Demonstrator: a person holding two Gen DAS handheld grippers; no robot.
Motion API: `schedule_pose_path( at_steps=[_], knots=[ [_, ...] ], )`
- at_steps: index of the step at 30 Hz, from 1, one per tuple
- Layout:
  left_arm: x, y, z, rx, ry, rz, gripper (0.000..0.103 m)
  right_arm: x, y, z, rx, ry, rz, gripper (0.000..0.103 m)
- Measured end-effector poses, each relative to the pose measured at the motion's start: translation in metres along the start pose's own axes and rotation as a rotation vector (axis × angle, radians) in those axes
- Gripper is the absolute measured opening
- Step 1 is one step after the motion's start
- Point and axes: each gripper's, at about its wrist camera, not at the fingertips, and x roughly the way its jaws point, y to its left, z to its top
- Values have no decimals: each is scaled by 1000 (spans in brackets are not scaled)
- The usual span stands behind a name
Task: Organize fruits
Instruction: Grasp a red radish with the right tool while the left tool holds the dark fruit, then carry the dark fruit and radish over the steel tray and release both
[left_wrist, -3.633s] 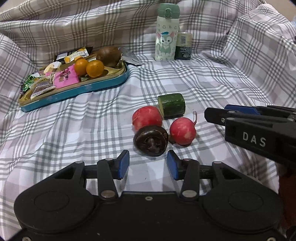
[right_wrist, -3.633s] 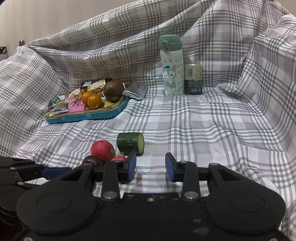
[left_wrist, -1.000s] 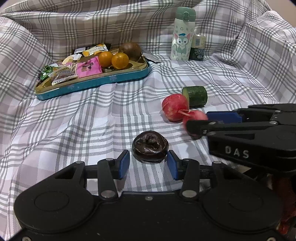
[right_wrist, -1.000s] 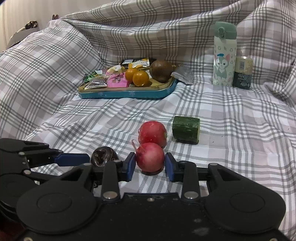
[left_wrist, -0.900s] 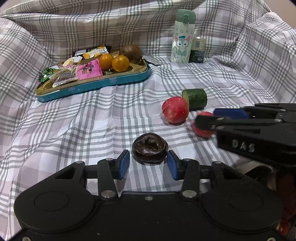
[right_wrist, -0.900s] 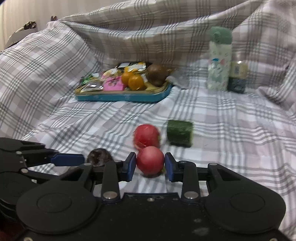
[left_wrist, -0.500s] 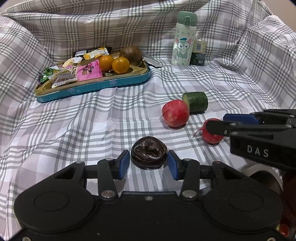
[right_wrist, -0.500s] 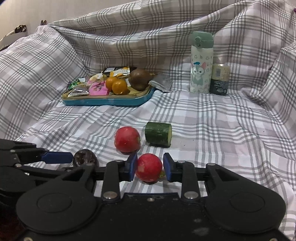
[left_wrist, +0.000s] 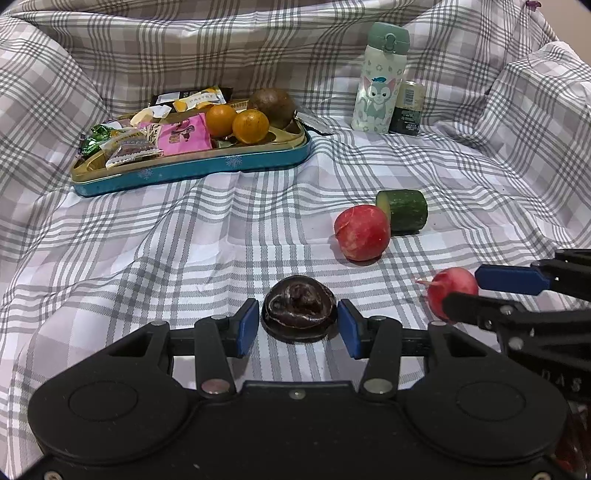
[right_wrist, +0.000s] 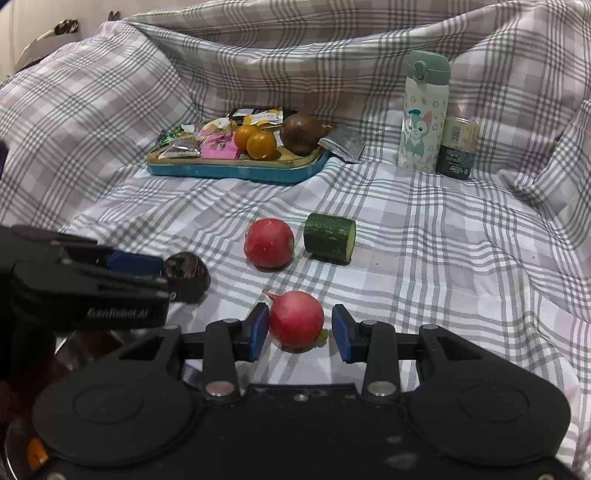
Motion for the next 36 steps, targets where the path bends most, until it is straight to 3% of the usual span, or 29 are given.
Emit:
schedule_pose_path(
  at_steps=[11,23,27,31,36],
  knots=[
    [5,0,1,4,4,6,55,5,15,-5,-124,4,-25,41],
    [5,-1,-1,20,-9,1,52,13,17,-4,-137,-4,-55,43],
    [3,0,-2,13,-12,-9,52,13,19,-5,-160,-16,-57,37],
    [-6,3,-3,1,-36,-10,52,11,11,-2,-101,-17,-55,37],
    [-25,7,-2,-25,-64,-12,52,-2,-16,6,102,-49,-23,37]
  ],
)
